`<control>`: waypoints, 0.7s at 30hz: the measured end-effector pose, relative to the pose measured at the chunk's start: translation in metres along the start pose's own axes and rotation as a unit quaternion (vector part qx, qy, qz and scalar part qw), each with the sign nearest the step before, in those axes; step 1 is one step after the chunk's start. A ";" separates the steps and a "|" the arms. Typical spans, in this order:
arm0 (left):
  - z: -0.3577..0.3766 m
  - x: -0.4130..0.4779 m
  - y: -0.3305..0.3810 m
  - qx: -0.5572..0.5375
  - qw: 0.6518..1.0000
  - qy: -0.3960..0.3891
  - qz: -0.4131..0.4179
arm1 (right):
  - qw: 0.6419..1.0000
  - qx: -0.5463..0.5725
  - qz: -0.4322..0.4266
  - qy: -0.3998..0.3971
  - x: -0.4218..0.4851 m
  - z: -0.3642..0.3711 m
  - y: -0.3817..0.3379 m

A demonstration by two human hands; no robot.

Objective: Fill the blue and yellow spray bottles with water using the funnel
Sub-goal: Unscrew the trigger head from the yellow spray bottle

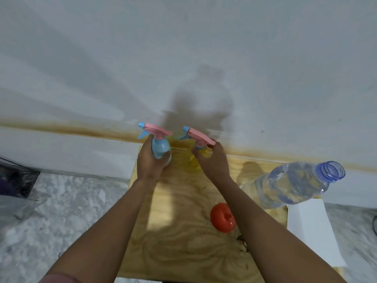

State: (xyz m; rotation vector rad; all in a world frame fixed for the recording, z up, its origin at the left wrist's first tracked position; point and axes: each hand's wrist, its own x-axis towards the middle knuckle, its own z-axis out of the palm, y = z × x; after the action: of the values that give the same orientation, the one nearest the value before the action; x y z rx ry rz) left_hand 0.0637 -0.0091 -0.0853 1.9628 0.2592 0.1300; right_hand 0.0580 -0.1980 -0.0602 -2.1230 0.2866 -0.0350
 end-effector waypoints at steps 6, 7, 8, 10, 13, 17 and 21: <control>0.005 0.005 -0.008 -0.015 1.000 -0.003 -0.013 | 1.000 0.008 -0.002 0.013 0.001 0.000 0.003; 0.005 0.005 -0.008 -0.013 1.000 -0.003 -0.013 | 1.000 0.007 0.000 0.015 0.000 -0.001 0.004; 0.004 0.005 -0.007 -0.017 1.000 -0.005 -0.013 | 1.000 0.009 0.002 0.018 -0.001 -0.002 0.004; 0.002 0.003 -0.005 -0.029 0.999 -0.005 -0.015 | 1.000 0.009 0.001 0.027 -0.003 -0.005 0.006; 0.001 -0.010 -0.008 -0.003 0.999 0.014 -0.030 | 0.999 0.014 -0.010 0.036 -0.012 -0.015 0.005; 0.012 -0.063 -0.015 0.101 0.993 0.035 0.045 | 0.999 0.025 -0.028 0.034 -0.034 -0.030 0.001; 0.016 -0.100 -0.010 0.100 0.982 -0.095 0.129 | 0.998 0.050 -0.039 0.019 -0.061 -0.039 -0.010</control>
State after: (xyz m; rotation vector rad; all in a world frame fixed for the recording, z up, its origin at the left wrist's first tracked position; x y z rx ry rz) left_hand -0.0306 -0.0439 -0.0978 2.1855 -0.1130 0.0851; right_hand -0.0044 -0.2121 -0.0254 -2.0358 0.2195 -0.1334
